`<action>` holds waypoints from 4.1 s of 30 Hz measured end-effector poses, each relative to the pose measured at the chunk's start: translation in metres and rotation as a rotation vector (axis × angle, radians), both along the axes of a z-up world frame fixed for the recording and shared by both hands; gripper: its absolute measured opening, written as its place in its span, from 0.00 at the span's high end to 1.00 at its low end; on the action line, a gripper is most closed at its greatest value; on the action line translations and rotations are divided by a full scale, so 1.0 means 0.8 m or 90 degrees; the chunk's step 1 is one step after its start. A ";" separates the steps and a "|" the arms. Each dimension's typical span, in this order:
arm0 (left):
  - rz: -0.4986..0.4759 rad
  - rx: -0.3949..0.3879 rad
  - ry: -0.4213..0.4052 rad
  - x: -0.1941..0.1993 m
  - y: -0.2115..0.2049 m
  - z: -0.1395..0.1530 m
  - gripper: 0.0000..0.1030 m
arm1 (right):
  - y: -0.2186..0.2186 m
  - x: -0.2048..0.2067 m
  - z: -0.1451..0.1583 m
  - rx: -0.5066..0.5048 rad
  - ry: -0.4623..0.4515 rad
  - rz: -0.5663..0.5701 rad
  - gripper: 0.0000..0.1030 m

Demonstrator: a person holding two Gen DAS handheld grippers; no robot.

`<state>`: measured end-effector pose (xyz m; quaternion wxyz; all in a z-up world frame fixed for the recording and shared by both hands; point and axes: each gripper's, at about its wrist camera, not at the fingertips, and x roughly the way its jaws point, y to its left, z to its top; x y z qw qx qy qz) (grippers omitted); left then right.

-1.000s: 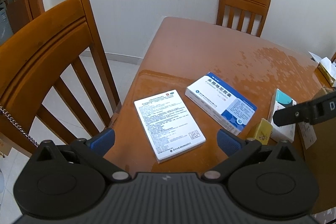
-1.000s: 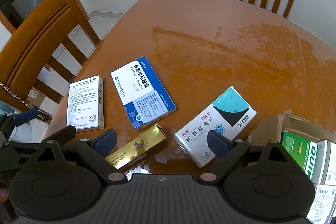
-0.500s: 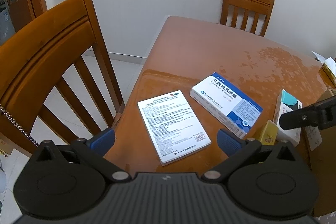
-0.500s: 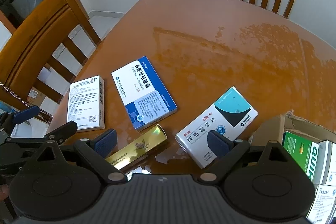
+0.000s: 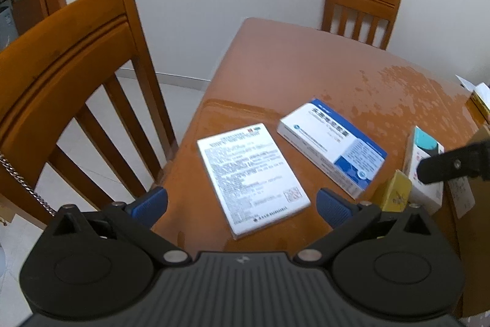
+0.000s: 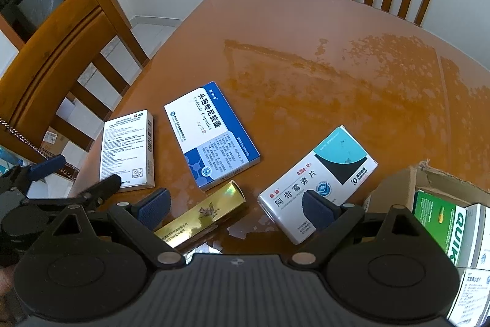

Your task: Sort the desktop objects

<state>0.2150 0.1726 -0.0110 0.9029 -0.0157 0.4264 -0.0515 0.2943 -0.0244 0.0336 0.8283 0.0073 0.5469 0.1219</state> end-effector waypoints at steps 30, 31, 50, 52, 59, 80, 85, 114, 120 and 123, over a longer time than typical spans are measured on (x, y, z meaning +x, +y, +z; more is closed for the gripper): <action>-0.116 0.013 0.028 -0.028 -0.051 -0.011 0.00 | -0.006 -0.003 -0.001 0.010 0.005 -0.017 0.07; -0.115 0.011 0.024 -0.030 -0.051 -0.009 0.00 | -0.006 -0.003 -0.002 0.010 0.006 -0.017 0.07; -0.061 0.046 0.045 -0.013 -0.029 -0.020 0.00 | -0.007 -0.005 0.002 0.014 0.005 -0.007 0.07; -0.066 0.043 0.045 -0.015 -0.031 -0.019 0.00 | -0.006 -0.005 0.002 0.016 0.007 -0.006 0.07; -0.088 0.034 0.052 -0.024 -0.041 -0.019 0.00 | -0.002 -0.006 -0.004 0.044 0.030 -0.001 0.07; -0.144 0.009 0.056 -0.047 -0.068 -0.014 0.00 | -0.010 0.000 -0.003 0.065 0.034 -0.023 0.07; -0.135 0.004 0.048 -0.044 -0.062 -0.011 0.00 | -0.001 0.015 0.005 0.057 0.018 0.010 0.07; -0.131 -0.019 0.040 -0.046 -0.056 0.001 0.00 | 0.099 0.106 -0.086 -0.115 -0.004 0.254 0.19; -0.132 -0.021 0.041 -0.046 -0.054 0.001 0.00 | 0.100 0.105 -0.090 -0.108 0.006 0.231 0.23; -0.134 -0.015 0.047 -0.045 -0.056 0.000 0.00 | 0.102 0.103 -0.089 -0.108 0.014 0.191 0.24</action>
